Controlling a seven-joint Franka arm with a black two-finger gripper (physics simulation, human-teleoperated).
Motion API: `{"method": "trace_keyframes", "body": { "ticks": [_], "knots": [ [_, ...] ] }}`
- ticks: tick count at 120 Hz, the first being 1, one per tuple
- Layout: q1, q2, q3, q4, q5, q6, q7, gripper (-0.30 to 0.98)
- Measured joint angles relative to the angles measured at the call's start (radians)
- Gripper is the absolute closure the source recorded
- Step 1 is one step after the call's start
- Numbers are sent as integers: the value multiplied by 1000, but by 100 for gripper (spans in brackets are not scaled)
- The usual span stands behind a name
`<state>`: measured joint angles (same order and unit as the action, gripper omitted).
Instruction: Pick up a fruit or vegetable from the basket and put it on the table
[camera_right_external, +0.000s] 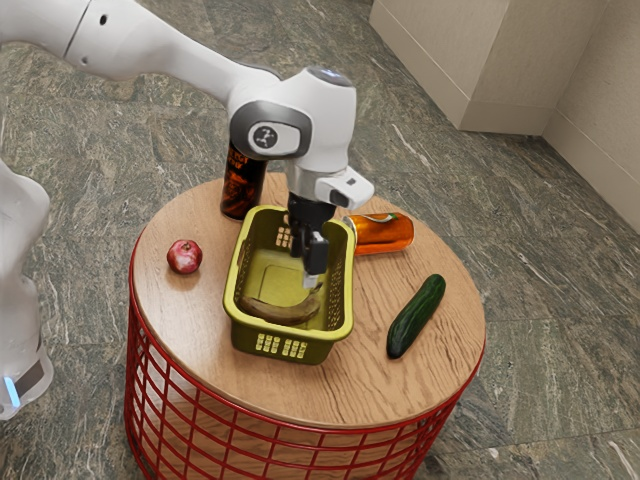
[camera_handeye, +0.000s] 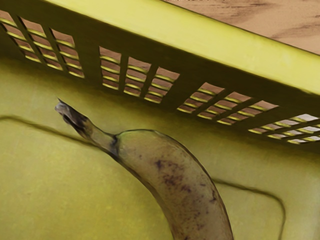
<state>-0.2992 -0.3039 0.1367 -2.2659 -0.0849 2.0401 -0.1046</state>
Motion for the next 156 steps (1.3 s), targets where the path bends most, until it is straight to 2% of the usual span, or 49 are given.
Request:
{"method": "trace_keyframes", "body": {
  "ticks": [77, 156],
  "knots": [
    [-30, 24, -11, -94, -7, 113, -125, 0],
    [-50, 83, -4, -96, -7, 150, -168, 4]
  ]
}}
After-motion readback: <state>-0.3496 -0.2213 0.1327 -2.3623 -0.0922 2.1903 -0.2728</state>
